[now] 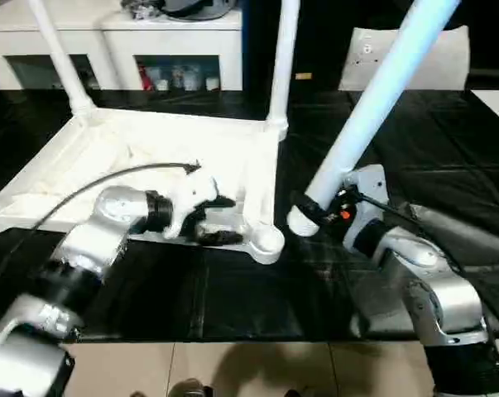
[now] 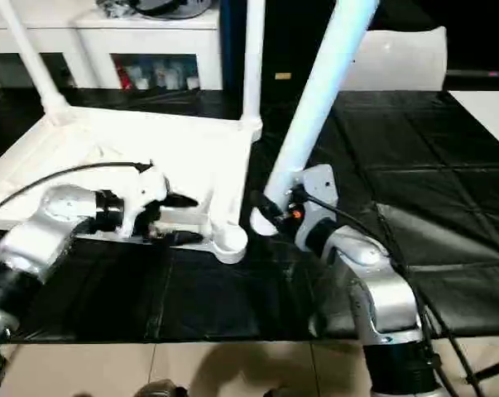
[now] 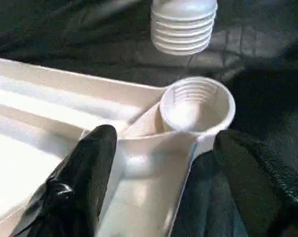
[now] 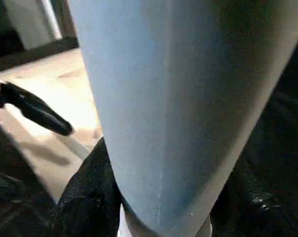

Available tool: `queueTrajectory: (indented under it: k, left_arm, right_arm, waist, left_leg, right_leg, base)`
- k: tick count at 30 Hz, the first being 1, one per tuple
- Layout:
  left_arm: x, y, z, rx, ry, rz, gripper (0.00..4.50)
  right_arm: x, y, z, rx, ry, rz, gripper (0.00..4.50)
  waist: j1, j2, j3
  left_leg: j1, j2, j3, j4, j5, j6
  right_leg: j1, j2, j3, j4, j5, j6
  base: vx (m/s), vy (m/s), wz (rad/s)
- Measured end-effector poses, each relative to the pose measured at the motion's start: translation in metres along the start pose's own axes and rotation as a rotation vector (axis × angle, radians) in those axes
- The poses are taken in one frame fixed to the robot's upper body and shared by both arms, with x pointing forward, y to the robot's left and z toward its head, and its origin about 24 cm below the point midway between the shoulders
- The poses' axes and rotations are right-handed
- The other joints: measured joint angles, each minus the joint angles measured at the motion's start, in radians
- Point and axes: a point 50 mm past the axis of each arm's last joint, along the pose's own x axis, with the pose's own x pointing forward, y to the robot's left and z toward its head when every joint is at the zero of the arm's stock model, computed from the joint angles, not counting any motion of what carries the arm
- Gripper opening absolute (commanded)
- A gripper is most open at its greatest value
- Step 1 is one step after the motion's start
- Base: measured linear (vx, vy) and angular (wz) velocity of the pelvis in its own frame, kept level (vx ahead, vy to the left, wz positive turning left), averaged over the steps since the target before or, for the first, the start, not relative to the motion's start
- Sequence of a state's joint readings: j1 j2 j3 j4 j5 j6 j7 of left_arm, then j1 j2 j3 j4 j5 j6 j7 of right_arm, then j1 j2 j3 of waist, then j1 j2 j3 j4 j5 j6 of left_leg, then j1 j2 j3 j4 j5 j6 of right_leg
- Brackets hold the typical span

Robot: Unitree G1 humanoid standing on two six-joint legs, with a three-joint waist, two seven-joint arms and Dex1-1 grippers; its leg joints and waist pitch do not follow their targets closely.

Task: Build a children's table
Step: Insert table leg to table base

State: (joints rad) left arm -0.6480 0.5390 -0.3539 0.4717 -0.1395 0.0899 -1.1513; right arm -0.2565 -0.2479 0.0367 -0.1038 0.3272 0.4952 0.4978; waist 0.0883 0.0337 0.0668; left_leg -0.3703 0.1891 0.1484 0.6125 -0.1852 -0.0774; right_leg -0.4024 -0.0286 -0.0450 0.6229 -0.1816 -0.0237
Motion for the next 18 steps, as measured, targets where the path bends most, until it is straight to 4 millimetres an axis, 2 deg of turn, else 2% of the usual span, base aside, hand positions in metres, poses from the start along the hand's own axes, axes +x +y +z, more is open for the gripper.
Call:
queueTrajectory:
  k: [9,11,14,16,18]
  left_arm:
    - [-0.001,0.015,-0.009,0.008,0.087,-0.12,2.45]
    - [0.0,0.016,-0.01,0.007,0.091,-0.139,2.25]
    - [0.001,0.017,-0.014,-0.007,0.113,-0.166,2.2]
    - [0.002,0.018,-0.015,-0.003,0.121,-0.167,1.88]
    - [0.003,0.02,-0.015,0.003,0.137,-0.171,1.77]
  right_arm:
    - [-0.005,0.009,-0.01,0.068,0.017,0.085,1.91]
    - [-0.006,0.011,-0.01,0.072,0.017,0.094,1.91]
    - [-0.007,0.012,-0.012,0.085,0.028,0.108,1.91]
    - [-0.008,0.013,-0.012,0.087,0.029,0.114,1.91]
    - [-0.008,0.012,-0.012,0.085,0.033,0.114,1.91]
  waist:
    - [0.001,0.0,0.0]
    - [0.001,0.0,0.0]
    - [0.001,0.0,0.0]
    - [0.001,0.0,0.0]
    - [0.001,0.0,0.0]
  left_leg:
    - [0.002,-0.001,0.001,0.0,0.0,0.0]
    - [0.002,-0.001,0.001,0.0,0.0,0.0]
    - [0.001,-0.001,0.001,-0.001,0.0,0.0]
    - [0.001,-0.001,0.001,-0.001,0.0,0.0]
    - [0.001,-0.001,0.001,-0.001,0.0,0.0]
  right_leg:
    - [0.001,-0.001,0.001,0.0,0.001,-0.001]
    - [0.001,-0.001,0.001,0.0,0.001,-0.001]
    - [0.001,-0.001,0.001,0.0,0.001,-0.001]
    - [0.001,-0.001,0.001,0.0,0.001,-0.001]
    - [0.001,-0.001,0.0,0.0,0.001,-0.002]
  base:
    - [0.0,0.0,0.0]
    - [0.0,0.0,0.0]
    - [0.0,0.0,0.0]
    - [0.0,0.0,0.0]
    - [0.0,0.0,0.0]
